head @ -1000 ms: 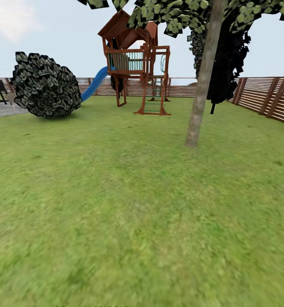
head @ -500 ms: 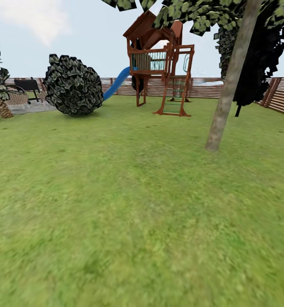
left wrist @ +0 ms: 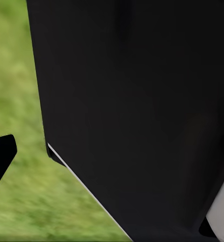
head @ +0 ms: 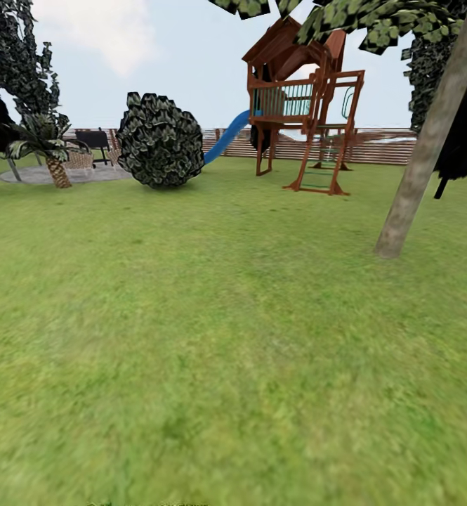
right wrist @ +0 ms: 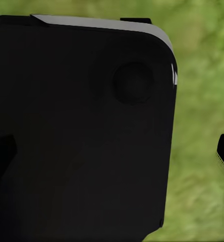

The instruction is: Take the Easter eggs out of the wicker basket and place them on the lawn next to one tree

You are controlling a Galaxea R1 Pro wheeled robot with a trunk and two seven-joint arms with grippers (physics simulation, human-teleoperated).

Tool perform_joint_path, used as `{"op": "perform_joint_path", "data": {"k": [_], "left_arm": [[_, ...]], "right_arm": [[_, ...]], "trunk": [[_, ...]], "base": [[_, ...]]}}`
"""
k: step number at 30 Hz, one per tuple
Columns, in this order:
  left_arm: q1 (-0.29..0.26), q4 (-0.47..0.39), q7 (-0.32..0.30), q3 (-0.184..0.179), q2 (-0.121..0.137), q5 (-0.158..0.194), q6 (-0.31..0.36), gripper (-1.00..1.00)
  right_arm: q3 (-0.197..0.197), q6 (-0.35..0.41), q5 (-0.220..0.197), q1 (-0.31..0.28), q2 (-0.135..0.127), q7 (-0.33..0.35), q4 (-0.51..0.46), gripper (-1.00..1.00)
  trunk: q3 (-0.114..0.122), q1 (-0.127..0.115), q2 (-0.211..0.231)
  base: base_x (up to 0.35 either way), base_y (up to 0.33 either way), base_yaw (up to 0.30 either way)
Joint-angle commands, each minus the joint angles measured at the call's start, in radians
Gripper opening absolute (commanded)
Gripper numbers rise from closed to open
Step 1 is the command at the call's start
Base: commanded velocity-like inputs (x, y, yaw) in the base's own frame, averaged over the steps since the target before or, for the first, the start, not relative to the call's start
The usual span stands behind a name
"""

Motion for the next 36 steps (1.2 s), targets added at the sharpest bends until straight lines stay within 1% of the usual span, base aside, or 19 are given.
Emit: {"op": "perform_joint_path", "data": {"k": [1,36], "left_arm": [[0.001,-0.002,-0.001,0.002,0.0,0.001,0.001,1.0],[0.001,-0.002,-0.001,0.002,0.0,0.001,0.002,1.0]], "right_arm": [[0.0,-0.003,0.001,-0.001,0.0,0.0,0.001,1.0],[0.0,-0.003,0.001,-0.001,0.0,0.0,0.001,1.0]], "trunk": [[-0.001,0.0,0.0],[-0.001,0.0,0.0]], "base": [[0.0,0.0,0.296],[0.0,0.0,0.296]]}}
